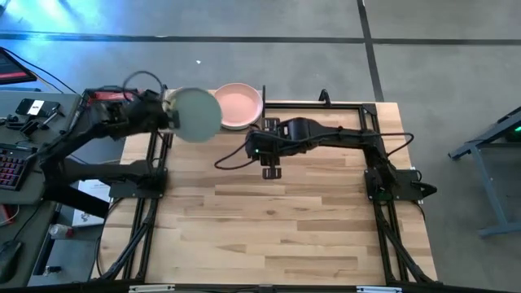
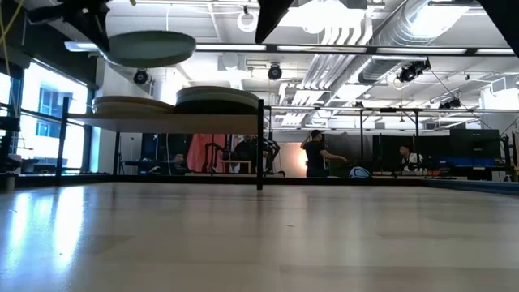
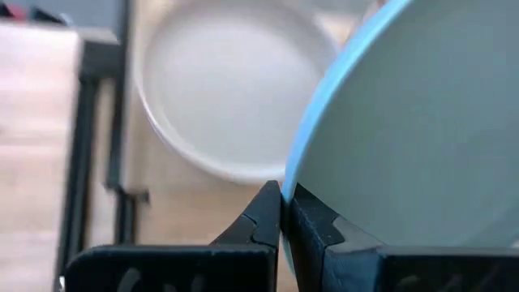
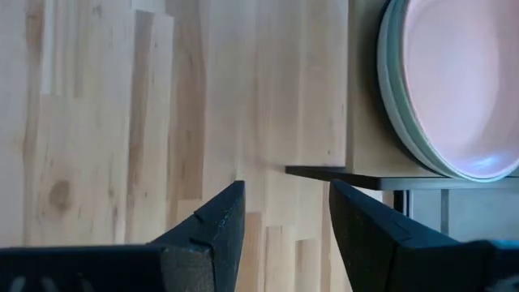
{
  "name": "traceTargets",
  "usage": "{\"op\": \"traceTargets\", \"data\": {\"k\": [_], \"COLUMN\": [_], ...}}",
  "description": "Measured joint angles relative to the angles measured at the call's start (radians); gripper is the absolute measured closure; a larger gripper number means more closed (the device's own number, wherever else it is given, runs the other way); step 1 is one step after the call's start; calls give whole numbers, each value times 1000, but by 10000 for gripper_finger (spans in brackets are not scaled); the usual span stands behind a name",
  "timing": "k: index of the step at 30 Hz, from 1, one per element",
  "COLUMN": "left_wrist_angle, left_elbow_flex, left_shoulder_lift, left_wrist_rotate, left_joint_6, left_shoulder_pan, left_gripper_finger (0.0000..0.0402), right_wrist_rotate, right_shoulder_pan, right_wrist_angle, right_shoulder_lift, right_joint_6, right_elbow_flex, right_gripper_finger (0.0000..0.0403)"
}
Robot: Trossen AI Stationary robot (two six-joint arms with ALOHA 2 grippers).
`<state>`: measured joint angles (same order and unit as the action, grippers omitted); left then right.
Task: Place and stack plates onto a shelf
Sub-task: Stack the light blue plate on top of the white plate on the shelf
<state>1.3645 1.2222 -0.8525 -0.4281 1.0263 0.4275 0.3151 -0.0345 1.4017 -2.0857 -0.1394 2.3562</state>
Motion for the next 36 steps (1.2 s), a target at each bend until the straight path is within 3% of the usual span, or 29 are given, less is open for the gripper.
{"op": "traceTargets", "data": {"k": [10,15,20,27,36], "left_wrist_angle": [0,11,27,44,56], "left_elbow_flex": [173,179,179,179,179], "left_shoulder_lift": [-97,-165,-246,-343,-397], "left_wrist_rotate": [-115,-86,9,94,105], "left_joint_6": [-169,-230,-279,-339,-360], "left_shoulder_pan": [262,395,499,558,564], "left_gripper_finger": [399,399,399,399,399], "right_wrist_rotate": [-40,-43,-43,-43,-43], "right_shoulder_pan": [52,61,61,61,61], "right_wrist_angle": [1,29,50,71,79], "right_shoulder_lift": [0,0,0,0,0], "right_joint_6": [-53,-53,-53,-53,-45], "right_elbow_flex": [0,0,0,0,0], "right_gripper_finger": [247,247,247,247,247]}}
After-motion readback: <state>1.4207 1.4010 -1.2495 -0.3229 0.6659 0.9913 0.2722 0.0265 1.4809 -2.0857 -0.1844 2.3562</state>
